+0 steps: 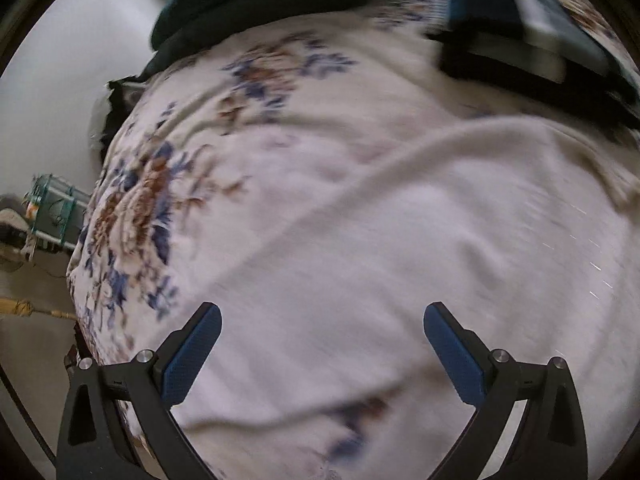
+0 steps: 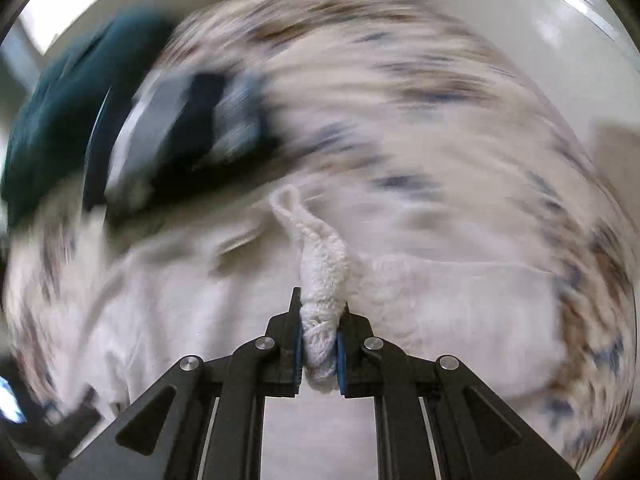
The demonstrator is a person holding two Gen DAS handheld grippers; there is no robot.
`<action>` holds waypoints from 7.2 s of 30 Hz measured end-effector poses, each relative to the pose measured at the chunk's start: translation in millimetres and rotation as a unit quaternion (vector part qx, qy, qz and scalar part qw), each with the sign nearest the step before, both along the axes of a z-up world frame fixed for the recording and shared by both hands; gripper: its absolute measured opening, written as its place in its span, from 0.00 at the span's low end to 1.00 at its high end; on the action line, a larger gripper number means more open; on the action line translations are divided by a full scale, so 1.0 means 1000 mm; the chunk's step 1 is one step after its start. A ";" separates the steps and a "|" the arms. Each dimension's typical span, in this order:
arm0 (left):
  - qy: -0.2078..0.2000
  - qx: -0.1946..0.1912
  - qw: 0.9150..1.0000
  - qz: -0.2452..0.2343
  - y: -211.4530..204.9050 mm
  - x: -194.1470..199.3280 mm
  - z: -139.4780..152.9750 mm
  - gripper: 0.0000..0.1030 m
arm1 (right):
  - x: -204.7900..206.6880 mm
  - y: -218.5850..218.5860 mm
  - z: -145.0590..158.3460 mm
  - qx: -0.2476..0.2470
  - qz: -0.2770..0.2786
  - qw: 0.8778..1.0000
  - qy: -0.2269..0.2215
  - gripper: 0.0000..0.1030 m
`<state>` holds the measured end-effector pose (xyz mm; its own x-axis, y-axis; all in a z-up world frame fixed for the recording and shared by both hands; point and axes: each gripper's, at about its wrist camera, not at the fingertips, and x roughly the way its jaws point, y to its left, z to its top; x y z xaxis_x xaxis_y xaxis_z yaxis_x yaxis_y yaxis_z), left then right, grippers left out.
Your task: Fold small clothes
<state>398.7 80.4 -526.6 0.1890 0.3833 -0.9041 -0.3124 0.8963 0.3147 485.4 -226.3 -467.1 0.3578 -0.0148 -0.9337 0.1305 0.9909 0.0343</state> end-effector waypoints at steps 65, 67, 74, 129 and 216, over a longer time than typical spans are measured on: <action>-0.227 -0.444 0.695 0.519 0.332 -0.259 -0.087 0.63 | -0.087 0.044 -0.083 0.081 -0.038 0.982 0.167 0.74; -0.225 -0.406 0.708 0.533 0.336 -0.243 -0.084 0.62 | -0.081 0.047 -0.084 0.069 -0.041 0.983 0.164 0.73; -0.230 -0.283 0.823 0.435 0.337 -0.172 -0.017 0.08 | -0.069 0.030 -0.074 -0.021 -0.046 0.988 0.144 0.84; -0.097 -0.151 0.984 0.002 -0.025 0.049 0.044 1.00 | -0.021 -0.221 -0.040 0.079 -0.125 0.982 0.121 0.08; 0.011 -0.128 0.988 -0.085 -0.250 -0.092 0.088 1.00 | -0.120 -0.311 0.021 0.155 0.008 0.971 0.182 0.88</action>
